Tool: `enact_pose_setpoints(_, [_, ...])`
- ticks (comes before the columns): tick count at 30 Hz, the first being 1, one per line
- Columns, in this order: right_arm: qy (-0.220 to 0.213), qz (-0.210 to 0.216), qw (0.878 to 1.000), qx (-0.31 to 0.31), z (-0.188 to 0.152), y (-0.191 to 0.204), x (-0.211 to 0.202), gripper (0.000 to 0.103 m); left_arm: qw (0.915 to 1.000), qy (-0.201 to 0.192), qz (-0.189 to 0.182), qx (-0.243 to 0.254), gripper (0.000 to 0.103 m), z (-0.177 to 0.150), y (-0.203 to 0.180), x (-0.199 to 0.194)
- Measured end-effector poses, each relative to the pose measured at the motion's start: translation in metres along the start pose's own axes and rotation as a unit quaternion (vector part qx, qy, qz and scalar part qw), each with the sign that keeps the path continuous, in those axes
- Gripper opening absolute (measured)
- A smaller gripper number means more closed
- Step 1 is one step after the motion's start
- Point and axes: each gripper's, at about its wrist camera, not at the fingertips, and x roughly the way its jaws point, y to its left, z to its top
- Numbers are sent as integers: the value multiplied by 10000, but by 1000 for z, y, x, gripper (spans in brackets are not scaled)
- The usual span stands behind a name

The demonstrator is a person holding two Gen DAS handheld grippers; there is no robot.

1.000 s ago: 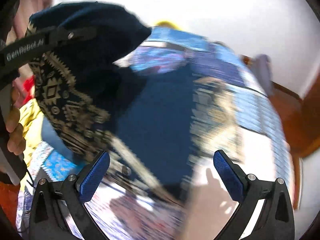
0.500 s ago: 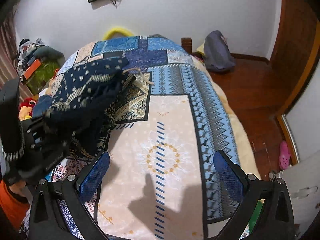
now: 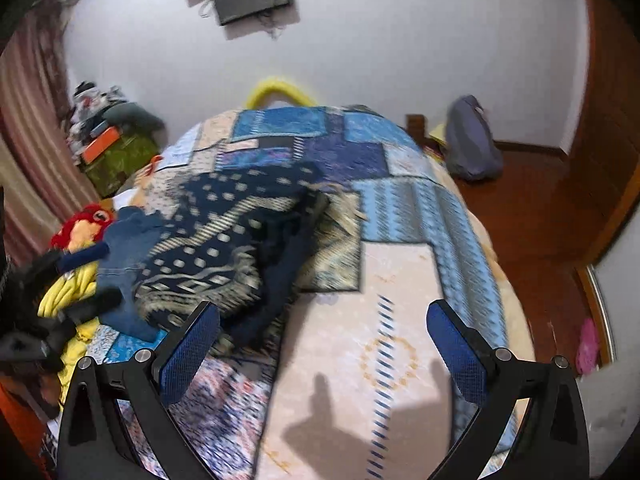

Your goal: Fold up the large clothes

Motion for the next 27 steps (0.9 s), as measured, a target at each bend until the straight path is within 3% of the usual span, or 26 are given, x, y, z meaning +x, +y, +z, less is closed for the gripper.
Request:
enact_pose_setpoints(7, [352,582,9971,-347,9,55,64,103,9970,510,372,-439,86,-13,58,49])
enact_pose_setpoints(13, [1022,637,9923,-289,-7,57,126,103,9958,780,153,-452,86,-36,62,80])
enact_pose_setpoints(17, [1336,463,9895,-287,-22,30,137,103,9960,827,75,-341,87,-49,65,77])
enact_pose_setpoints(20, [1520,582,9865,-157,-36,4,133,103,9952,950,15,-223,86,-57,64,71])
enact_pose_setpoints(24, [1539,629,9860,85,-40,-21,116,103,9927,927,670,380,86,-65,57,57])
enact_pose_setpoints(27, [1407,589,9883,-32,-31,-23,100,103,9948,665,691,352,86,-58,62,42])
